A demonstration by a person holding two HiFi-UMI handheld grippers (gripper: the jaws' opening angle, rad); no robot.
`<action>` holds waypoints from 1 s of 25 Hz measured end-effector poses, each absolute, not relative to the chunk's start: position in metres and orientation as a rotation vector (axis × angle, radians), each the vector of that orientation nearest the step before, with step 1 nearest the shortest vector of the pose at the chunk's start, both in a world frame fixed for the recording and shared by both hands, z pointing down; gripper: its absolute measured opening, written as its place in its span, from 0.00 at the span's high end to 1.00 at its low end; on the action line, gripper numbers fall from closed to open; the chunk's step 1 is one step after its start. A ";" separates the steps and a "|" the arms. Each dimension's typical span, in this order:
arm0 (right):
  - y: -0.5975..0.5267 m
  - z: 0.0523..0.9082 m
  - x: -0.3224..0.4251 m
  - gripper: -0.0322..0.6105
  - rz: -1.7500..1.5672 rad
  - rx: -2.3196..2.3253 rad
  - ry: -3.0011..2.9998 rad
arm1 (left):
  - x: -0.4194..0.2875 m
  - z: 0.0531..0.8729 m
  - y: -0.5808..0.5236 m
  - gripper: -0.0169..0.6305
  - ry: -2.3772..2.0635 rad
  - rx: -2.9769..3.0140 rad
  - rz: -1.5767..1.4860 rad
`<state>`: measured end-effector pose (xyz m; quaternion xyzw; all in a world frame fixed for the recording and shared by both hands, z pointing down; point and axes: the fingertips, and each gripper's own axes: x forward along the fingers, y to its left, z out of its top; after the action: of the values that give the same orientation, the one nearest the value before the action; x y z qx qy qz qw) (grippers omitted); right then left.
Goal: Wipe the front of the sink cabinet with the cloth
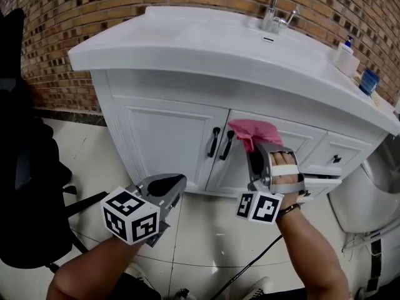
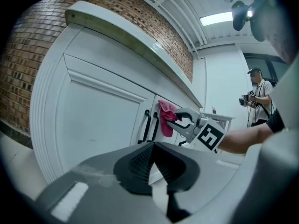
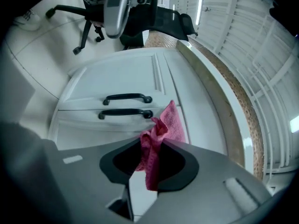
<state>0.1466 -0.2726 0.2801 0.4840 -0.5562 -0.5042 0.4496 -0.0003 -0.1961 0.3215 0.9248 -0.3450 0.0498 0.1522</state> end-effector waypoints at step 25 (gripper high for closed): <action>-0.272 0.513 0.127 0.79 -1.030 0.922 -1.607 | 0.005 0.351 -0.209 0.96 -0.976 2.578 0.202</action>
<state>0.1266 -0.2719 0.5133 0.3793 -0.6613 -0.4240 0.4889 0.0054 -0.2089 0.3508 0.9162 -0.3468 0.0718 0.1875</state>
